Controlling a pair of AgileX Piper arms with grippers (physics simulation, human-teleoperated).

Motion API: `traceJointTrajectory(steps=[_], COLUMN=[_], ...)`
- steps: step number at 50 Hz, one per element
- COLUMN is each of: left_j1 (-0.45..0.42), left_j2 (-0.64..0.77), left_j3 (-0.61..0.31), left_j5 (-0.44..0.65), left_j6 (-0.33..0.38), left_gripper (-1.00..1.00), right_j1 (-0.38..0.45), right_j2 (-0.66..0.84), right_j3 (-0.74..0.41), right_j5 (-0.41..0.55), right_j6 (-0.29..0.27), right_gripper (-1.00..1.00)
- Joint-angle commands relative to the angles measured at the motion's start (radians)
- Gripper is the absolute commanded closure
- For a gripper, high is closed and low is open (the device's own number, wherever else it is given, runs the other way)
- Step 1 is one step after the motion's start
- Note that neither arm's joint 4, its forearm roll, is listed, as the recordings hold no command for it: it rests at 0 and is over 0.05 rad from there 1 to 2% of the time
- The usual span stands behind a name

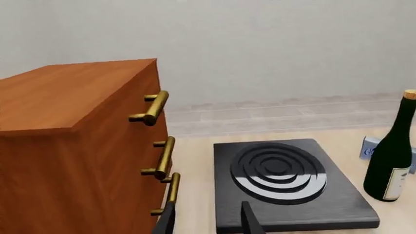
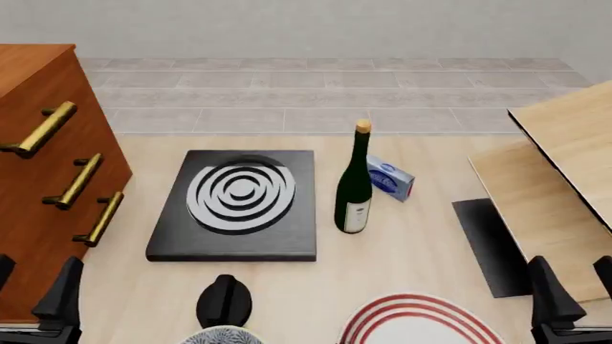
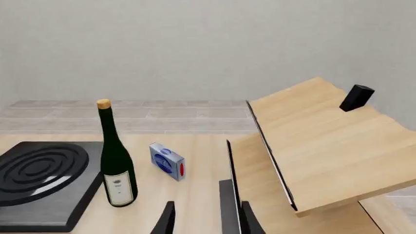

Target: Put the bowl on the stove.

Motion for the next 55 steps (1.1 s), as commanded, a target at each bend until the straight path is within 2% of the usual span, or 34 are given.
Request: traceJointTrajectory(steps=[1,5,12,14,16,18,24,26,31,36,37,39,40,45,47,48,53,55], left_j1=[-0.028,-0.03,-0.056,-0.048,-0.001,-0.014,-0.031,-0.046,-0.088,-0.116,-0.145,-0.131,-0.16,-0.16,-0.181,-0.193,-0.176,-0.147], left_j2=[0.0,0.0,0.0,0.0,0.0,0.0,0.0,0.0,0.0,0.0,0.0,0.0,0.0,0.0,0.0,0.0,0.0,0.0], left_j3=[-0.01,-0.036,-0.145,-0.177,-0.202,-0.224,-0.249,-0.27,-0.338,-0.37,-0.377,-0.402,-0.4,-0.454,-0.477,-0.492,-0.53,-0.539], left_j5=[0.001,0.02,0.116,0.143,0.124,0.173,0.23,0.244,0.352,0.436,0.46,0.469,0.488,0.561,0.635,0.658,0.722,0.752], left_j6=[0.028,0.025,0.044,0.044,0.061,0.056,0.064,0.097,0.14,0.131,0.142,0.135,0.151,0.149,0.144,0.165,0.19,0.162], left_gripper=[-1.0,-1.0,-1.0,-1.0,-1.0,-1.0,-1.0,-1.0,-1.0,-1.0,-1.0,-1.0,-1.0,-1.0,-1.0,-1.0,-1.0,-1.0], right_j1=[0.0,0.0,0.0,0.0,0.0,0.0,0.0,0.0,0.0,0.0,0.0,0.0,0.0,0.0,0.0,0.0,0.0,0.0], right_j2=[0.0,0.0,0.001,0.0,0.0,0.001,0.0,0.001,0.0,0.001,0.001,0.0,0.001,0.001,0.0,0.001,0.0,0.0], right_j3=[0.0,0.0,0.0,0.0,0.0,0.0,0.0,0.0,0.0,0.0,0.0,0.0,0.0,0.0,0.0,0.0,0.0,0.0], right_j5=[0.0,0.0,0.0,0.0,0.0,0.0,0.0,0.0,0.0,0.0,0.0,0.0,0.0,0.0,0.0,0.0,0.0,0.0], right_j6=[0.0,0.0,0.0,0.0,0.0,0.0,0.0,0.0,0.0,0.0,0.0,0.0,0.0,0.0,0.0,0.0,0.0,0.0], right_gripper=[-1.0,-1.0,-1.0,-1.0,-1.0,-1.0,-1.0,-1.0,-1.0,-1.0,-1.0,-1.0,-1.0,-1.0,-1.0,-1.0,-1.0,-1.0])
